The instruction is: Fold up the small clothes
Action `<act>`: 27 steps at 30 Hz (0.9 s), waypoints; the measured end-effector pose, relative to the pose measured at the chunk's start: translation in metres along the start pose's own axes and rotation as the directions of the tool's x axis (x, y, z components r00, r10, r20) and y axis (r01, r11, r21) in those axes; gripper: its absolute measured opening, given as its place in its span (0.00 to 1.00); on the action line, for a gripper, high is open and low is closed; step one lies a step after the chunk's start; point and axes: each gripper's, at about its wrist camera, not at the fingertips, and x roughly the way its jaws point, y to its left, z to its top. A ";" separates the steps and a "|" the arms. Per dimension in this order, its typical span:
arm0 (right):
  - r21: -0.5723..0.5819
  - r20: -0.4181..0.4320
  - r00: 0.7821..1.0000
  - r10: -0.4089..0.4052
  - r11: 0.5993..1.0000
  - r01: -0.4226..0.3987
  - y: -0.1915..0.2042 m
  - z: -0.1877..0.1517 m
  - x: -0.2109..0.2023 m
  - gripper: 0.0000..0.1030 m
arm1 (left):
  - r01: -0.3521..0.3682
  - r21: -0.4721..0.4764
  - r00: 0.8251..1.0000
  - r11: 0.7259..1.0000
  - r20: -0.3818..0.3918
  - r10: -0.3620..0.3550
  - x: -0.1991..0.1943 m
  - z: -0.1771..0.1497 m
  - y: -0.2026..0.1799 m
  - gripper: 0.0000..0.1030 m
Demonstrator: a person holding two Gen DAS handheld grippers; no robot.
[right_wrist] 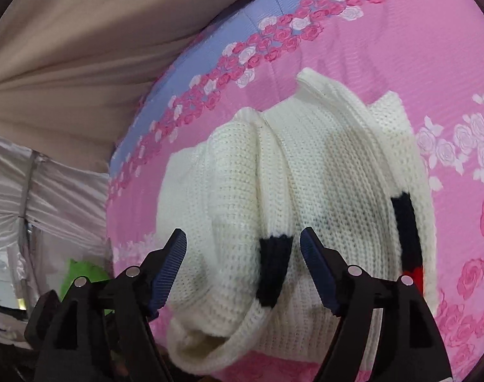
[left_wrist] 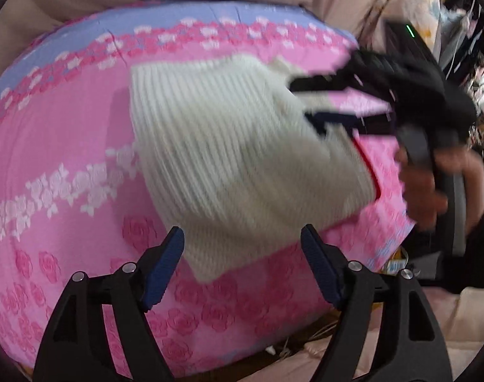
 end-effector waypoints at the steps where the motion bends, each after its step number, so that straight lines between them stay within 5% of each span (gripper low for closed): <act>1: -0.013 -0.027 0.999 -0.041 0.999 0.041 0.003 0.005 0.012 0.71 | 0.004 0.009 1.000 1.000 -0.009 -0.004 0.005 -0.004 -0.002 0.71; 5: -0.007 -0.117 0.993 -0.022 1.000 0.022 0.010 0.005 0.041 0.72 | -0.062 0.027 0.998 0.998 -0.010 0.062 0.028 -0.018 -0.006 0.71; 6: -0.024 -0.127 0.992 -0.006 1.000 0.003 0.017 0.003 0.044 0.65 | -0.079 0.024 0.997 0.997 -0.013 0.079 0.035 -0.021 -0.004 0.69; 8: -0.067 -0.128 0.992 0.001 0.998 -0.009 0.031 0.000 0.045 0.25 | -0.104 0.016 0.994 0.994 -0.028 0.104 0.042 -0.024 0.000 0.64; 12: -0.070 -0.011 0.988 0.153 0.986 -0.153 0.043 0.012 -0.014 0.17 | -0.105 0.011 0.994 0.994 -0.037 0.105 0.041 -0.028 0.003 0.31; 14: -0.084 0.057 0.988 0.141 0.987 -0.136 0.031 0.014 -0.044 0.17 | -0.088 -0.013 0.994 0.996 -0.061 0.087 0.044 -0.026 0.006 0.25; 16: -0.073 0.069 0.997 0.026 0.997 -0.021 -0.002 0.015 -0.048 0.18 | -0.074 -0.038 0.993 0.996 -0.090 0.071 0.054 -0.026 0.009 0.24; 19: 0.030 -0.086 0.994 -0.067 0.997 0.070 -0.074 0.006 -0.006 0.21 | -0.066 -0.016 0.993 0.998 -0.100 0.064 0.057 -0.022 0.004 0.24; 21: 0.093 -0.034 0.999 0.034 0.995 -0.031 -0.084 -0.001 -0.016 0.29 | -0.062 0.004 0.995 0.998 -0.076 0.062 0.048 -0.018 0.001 0.25; 23: 0.088 0.023 0.999 0.042 0.995 -0.044 -0.075 -0.006 -0.037 0.37 | -0.066 0.010 0.996 0.998 -0.061 0.066 0.041 -0.015 0.001 0.30; 25: 0.052 0.058 0.997 0.057 0.997 -0.060 -0.064 -0.018 -0.059 0.56 | -0.077 0.012 0.995 0.997 -0.065 0.078 0.040 -0.015 -0.001 0.33; 27: 0.017 0.043 0.998 0.055 0.998 -0.056 -0.056 -0.034 -0.069 0.62 | -0.076 0.018 0.993 0.997 -0.084 0.077 0.043 -0.014 -0.001 0.34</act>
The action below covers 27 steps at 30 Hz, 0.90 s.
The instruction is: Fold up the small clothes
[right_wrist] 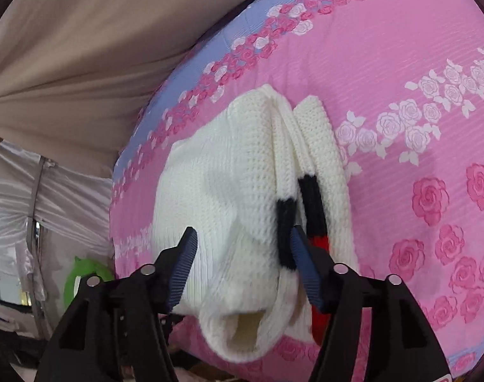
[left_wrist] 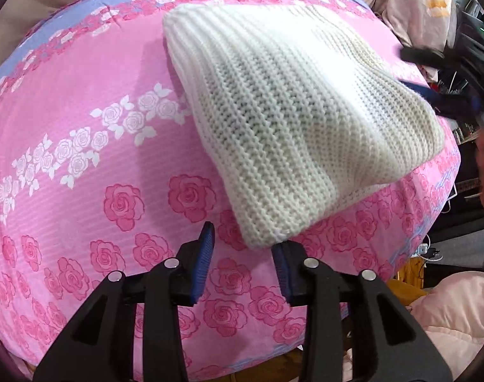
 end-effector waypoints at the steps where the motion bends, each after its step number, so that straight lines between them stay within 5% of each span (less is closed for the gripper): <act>1: -0.010 -0.027 1.000 -0.004 1.000 0.004 0.002 -0.012 0.000 0.63 | -0.001 0.005 1.000 1.000 -0.006 0.001 0.001 0.000 -0.001 0.36; 4: -0.015 -0.080 0.996 -0.039 0.999 0.038 0.000 -0.041 0.012 0.63 | -0.007 0.035 1.000 0.999 -0.013 0.007 0.004 0.005 -0.008 0.49; 6: -0.019 -0.068 0.997 -0.048 0.999 0.047 0.004 -0.049 0.019 0.60 | 0.000 0.058 1.000 0.998 -0.011 0.000 0.007 0.007 -0.014 0.48; 8: -0.053 -0.044 0.997 -0.059 0.997 0.056 0.015 -0.044 0.025 0.09 | 0.021 0.072 1.000 0.997 -0.007 -0.020 0.006 0.011 -0.018 0.28; 9: -0.054 -0.028 0.997 -0.067 0.996 0.066 0.019 -0.040 0.021 0.08 | 0.020 0.075 1.000 0.997 -0.020 -0.018 0.007 0.013 -0.018 0.20; 13: 0.001 0.085 0.992 -0.098 0.995 0.098 0.001 -0.039 -0.025 0.07 | 0.045 0.005 0.998 0.999 -0.048 -0.045 0.006 0.010 -0.004 0.11; 16: 0.026 -0.012 0.979 -0.205 0.978 0.205 -0.042 -0.054 -0.003 0.07 | 0.039 -0.039 0.994 0.998 -0.100 -0.042 0.020 0.005 0.005 0.10; 18: 0.062 -0.052 0.989 -0.138 0.988 0.141 -0.055 -0.064 0.015 0.07 | 0.039 -0.040 0.993 0.998 -0.107 -0.043 0.023 0.007 0.007 0.10; 21: 0.028 -0.016 0.990 -0.143 0.989 0.143 -0.036 -0.059 -0.002 0.17 | 0.044 0.002 0.996 0.999 -0.082 -0.043 0.007 0.006 0.001 0.13; 24: -0.054 0.071 0.978 -0.196 0.978 0.200 -0.006 -0.042 -0.030 0.43 | 0.058 0.037 0.998 0.998 -0.019 -0.057 -0.025 0.007 -0.005 0.19; 27: -0.085 0.158 0.968 -0.197 0.974 0.212 0.010 -0.013 -0.042 0.65 | 0.066 0.031 0.993 0.997 0.091 -0.068 -0.057 0.012 -0.011 0.44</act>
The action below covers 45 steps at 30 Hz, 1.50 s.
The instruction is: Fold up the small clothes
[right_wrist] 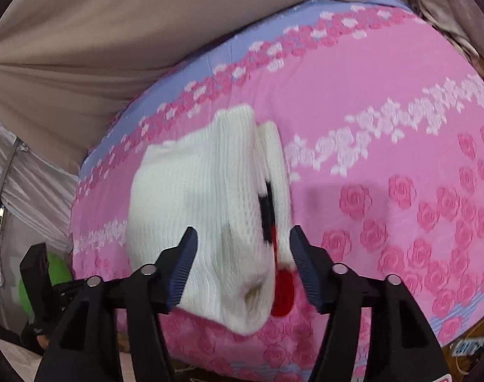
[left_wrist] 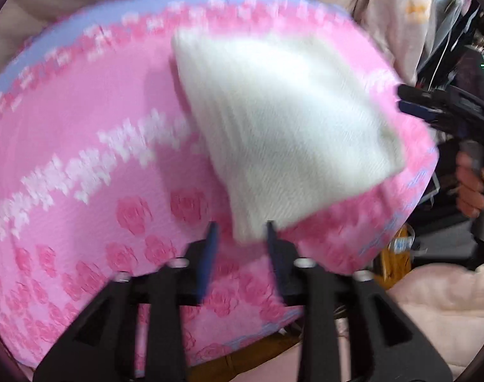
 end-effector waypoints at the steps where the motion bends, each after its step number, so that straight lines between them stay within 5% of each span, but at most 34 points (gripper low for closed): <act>1: 0.006 0.010 1.000 0.018 1.000 -0.018 0.002 0.015 0.007 0.66 | 0.002 -0.008 0.999 1.000 0.036 -0.001 -0.009 0.005 0.001 0.51; 6: -0.013 -0.100 0.994 -0.036 0.999 0.035 0.000 0.050 0.080 0.65 | 0.028 -0.080 0.994 0.996 0.107 -0.019 -0.006 0.046 0.005 0.56; 8: -0.018 -0.156 0.987 -0.037 0.999 0.034 0.006 0.048 0.102 0.30 | 0.019 -0.117 0.995 0.993 0.096 -0.008 0.009 0.060 0.010 0.55; 10: -0.045 -0.111 0.994 -0.015 0.999 0.010 0.019 0.053 0.090 0.18 | -0.012 -0.149 0.999 0.989 0.049 0.020 0.028 0.074 0.016 0.51; 14: -0.067 0.017 1.000 0.016 0.998 -0.015 0.023 0.058 0.044 0.17 | -0.043 -0.154 0.999 0.987 0.007 0.044 0.051 0.077 0.017 0.54; 17: -0.060 -0.151 0.983 -0.102 0.994 0.094 -0.011 0.048 0.101 0.23 | -0.056 -0.143 0.998 0.988 -0.026 0.053 0.069 0.075 0.014 0.57; 18: -0.024 -0.140 0.987 -0.072 0.997 0.070 -0.018 0.044 0.104 0.28 | -0.071 -0.136 0.997 0.988 -0.029 0.067 0.071 0.075 0.012 0.57; 24: 0.041 0.007 1.000 0.005 0.999 -0.006 -0.008 0.025 0.014 0.28 | -0.065 -0.133 0.997 0.989 -0.037 0.061 0.066 0.076 0.018 0.58; 28: -0.004 -0.078 0.996 -0.052 0.999 0.052 -0.010 -0.020 0.010 0.19 | -0.066 -0.123 0.997 0.990 -0.036 0.062 0.064 0.070 0.020 0.62; 30: -0.039 -0.130 0.979 -0.154 0.988 0.150 -0.018 -0.044 0.033 0.19 | -0.065 -0.117 0.997 0.991 -0.039 0.061 0.067 0.069 0.021 0.65; 32: -0.005 -0.140 0.981 -0.138 0.990 0.138 -0.032 -0.056 0.048 0.23 | -0.059 -0.121 0.998 0.991 -0.043 0.054 0.069 0.068 0.022 0.66; 35: 0.044 -0.080 0.988 -0.133 0.990 0.136 -0.025 -0.049 0.025 0.20 | -0.063 -0.112 0.998 0.992 -0.038 0.059 0.066 0.070 0.022 0.66; 39: -0.063 0.014 0.986 -0.164 0.984 0.164 0.009 -0.038 -0.011 0.11 | -0.064 -0.120 0.998 0.991 -0.018 0.062 0.059 0.069 0.021 0.66; 41: -0.113 -0.039 0.986 -0.165 0.981 0.160 0.014 -0.040 0.003 0.11 | -0.066 -0.122 0.998 0.990 -0.010 0.066 0.057 0.068 0.020 0.66; 43: -0.170 -0.145 0.962 -0.232 0.963 0.207 0.001 -0.057 0.044 0.05 | -0.053 -0.136 0.999 0.989 -0.009 0.052 0.056 0.066 0.022 0.66; 45: -0.153 -0.153 0.961 -0.231 0.966 0.208 -0.004 -0.061 0.046 0.05 | -0.050 -0.153 0.999 0.987 -0.004 0.050 0.047 0.065 0.024 0.64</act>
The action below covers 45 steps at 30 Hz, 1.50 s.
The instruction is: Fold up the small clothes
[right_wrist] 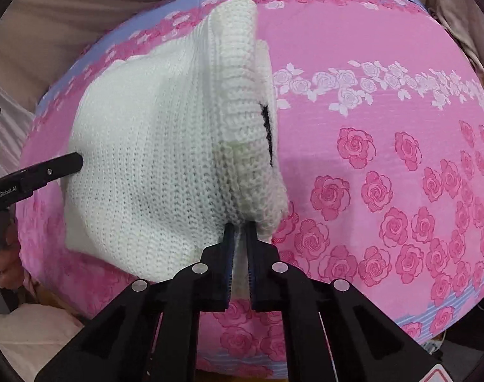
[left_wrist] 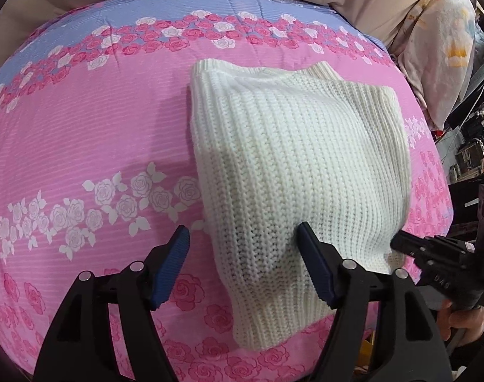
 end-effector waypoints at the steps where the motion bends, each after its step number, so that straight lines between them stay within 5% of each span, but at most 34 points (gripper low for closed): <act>1: 0.016 0.012 1.000 0.012 1.000 -0.012 0.001 0.003 -0.011 0.06 | -0.008 -0.005 1.000 1.000 0.021 0.008 -0.008 -0.001 0.002 0.64; 5: -0.057 0.109 0.986 0.129 0.991 -0.123 0.038 0.035 -0.066 0.06 | -0.055 -0.021 0.994 0.998 0.091 0.057 -0.034 -0.005 0.013 0.64; 8: -0.179 0.109 0.971 0.211 0.965 -0.190 0.092 0.072 -0.068 0.06 | -0.099 -0.046 0.988 0.994 0.114 0.103 -0.047 -0.008 0.021 0.64; 11: -0.263 0.069 0.974 0.215 0.946 -0.190 0.143 0.106 -0.030 0.06 | -0.126 -0.069 0.981 0.990 0.137 0.134 -0.060 -0.013 0.029 0.65; 14: -0.281 -0.113 0.988 0.108 0.950 -0.136 0.169 0.113 0.062 0.06 | -0.150 -0.096 0.976 0.984 0.147 0.163 -0.067 -0.019 0.038 0.65; 17: -0.312 -0.109 0.984 0.144 0.935 -0.172 0.176 0.117 0.074 0.01 | -0.164 -0.133 0.972 0.977 0.147 0.184 -0.071 -0.024 0.049 0.65; 20: -0.271 -0.026 0.982 0.187 0.944 -0.187 0.160 0.125 0.027 0.02 | -0.182 -0.154 0.964 0.971 0.165 0.207 -0.078 -0.029 0.055 0.65; 23: -0.192 0.075 0.987 0.143 0.973 -0.126 0.112 0.131 -0.005 0.04 | -0.194 -0.163 0.961 0.967 0.167 0.221 -0.080 -0.030 0.057 0.65; 27: -0.025 -0.014 1.000 -0.023 0.999 0.023 0.030 0.139 0.044 0.00 | -0.188 -0.152 0.963 0.970 0.166 0.212 -0.075 -0.025 0.049 0.65; 29: 0.013 0.003 0.998 0.056 0.998 -0.056 0.013 0.137 0.053 0.00 | -0.184 -0.127 0.966 0.975 0.158 0.203 -0.069 -0.020 0.042 0.65; 33: 0.062 0.068 0.993 0.098 0.993 -0.102 0.017 0.133 0.012 0.04 | -0.181 -0.060 0.970 0.982 0.154 0.188 -0.063 -0.007 0.020 0.65; 37: 0.025 0.056 0.994 0.089 0.996 -0.090 0.020 0.087 -0.027 0.04 | -0.160 0.001 0.975 0.987 0.154 0.157 -0.060 0.001 0.002 0.67; 42: 0.041 -0.078 0.995 0.054 0.998 -0.051 0.010 0.024 0.011 0.00 | -0.153 0.098 0.988 0.983 0.012 0.153 -0.016 -0.003 -0.017 0.67; 45: 0.081 -0.065 0.993 0.096 0.993 -0.091 0.006 0.012 0.016 0.00 | -0.177 0.122 0.982 0.977 -0.041 0.183 0.015 -0.011 -0.012 0.71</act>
